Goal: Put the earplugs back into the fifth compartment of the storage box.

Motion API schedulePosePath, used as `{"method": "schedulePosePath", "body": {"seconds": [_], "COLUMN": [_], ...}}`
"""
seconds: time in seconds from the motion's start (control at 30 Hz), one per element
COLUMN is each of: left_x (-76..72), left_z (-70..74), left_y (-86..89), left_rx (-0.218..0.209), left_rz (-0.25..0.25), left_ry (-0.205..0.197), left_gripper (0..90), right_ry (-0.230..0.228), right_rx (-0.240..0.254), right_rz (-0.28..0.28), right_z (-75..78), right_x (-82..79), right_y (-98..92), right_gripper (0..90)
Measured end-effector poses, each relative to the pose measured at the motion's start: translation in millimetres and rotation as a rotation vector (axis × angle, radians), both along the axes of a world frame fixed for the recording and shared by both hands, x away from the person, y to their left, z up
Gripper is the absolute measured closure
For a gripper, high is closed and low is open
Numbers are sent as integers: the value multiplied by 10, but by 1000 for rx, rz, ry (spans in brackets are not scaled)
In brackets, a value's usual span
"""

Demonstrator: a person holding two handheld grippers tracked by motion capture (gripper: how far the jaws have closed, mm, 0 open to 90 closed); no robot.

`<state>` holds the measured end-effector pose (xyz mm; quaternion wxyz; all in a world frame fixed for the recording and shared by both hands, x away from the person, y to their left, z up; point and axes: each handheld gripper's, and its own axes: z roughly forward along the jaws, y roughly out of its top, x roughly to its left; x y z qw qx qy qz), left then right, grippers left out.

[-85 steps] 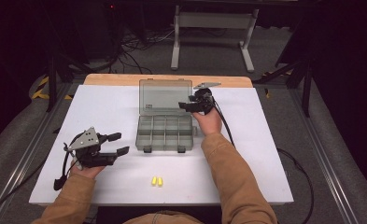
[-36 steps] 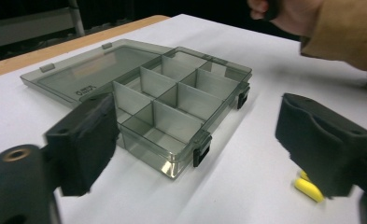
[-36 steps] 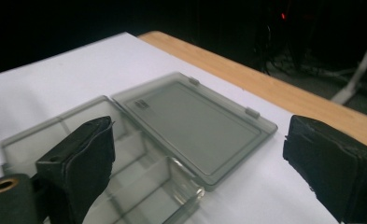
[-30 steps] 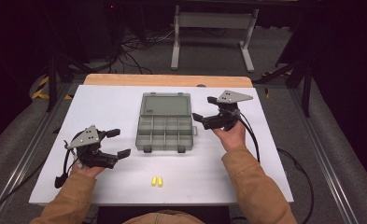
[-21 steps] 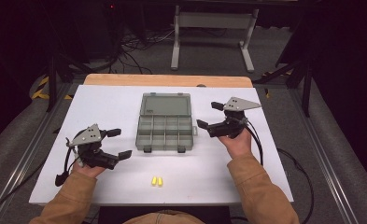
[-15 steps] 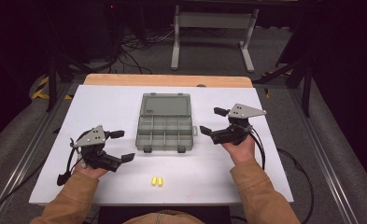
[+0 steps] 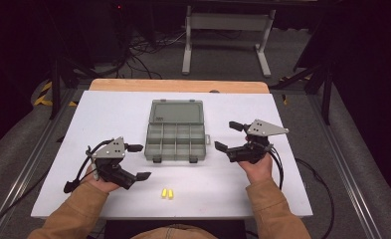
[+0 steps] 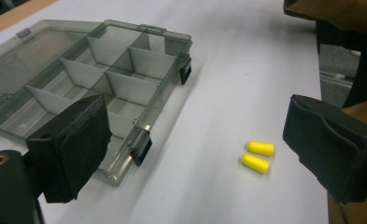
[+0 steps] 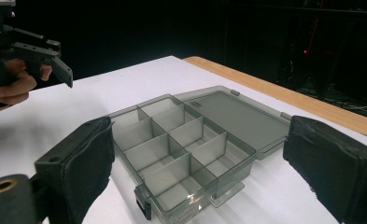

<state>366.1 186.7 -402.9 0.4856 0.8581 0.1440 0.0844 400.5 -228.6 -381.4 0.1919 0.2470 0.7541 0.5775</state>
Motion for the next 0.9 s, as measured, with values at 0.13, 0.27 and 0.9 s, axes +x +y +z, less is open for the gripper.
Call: {"method": "schedulePosePath", "body": {"seconds": [0.13,0.27,0.9], "left_x": [-26,-48,-112], "left_z": [11,-3,-240], "left_y": [-100,-174,-417], "left_rx": [60,110,192], "left_rz": [-30,-49,-102], "left_ry": [2,-4,41], "left_gripper": [96,116,152], "right_ry": [-4,-7,-11], "right_rx": [-3,1,18], "right_rz": [3,7,15], "right_z": [-15,-17,-11], "right_x": [-5,-20,-53], "right_y": [-3,-3,-51], "right_gripper": [90,90,90]}}
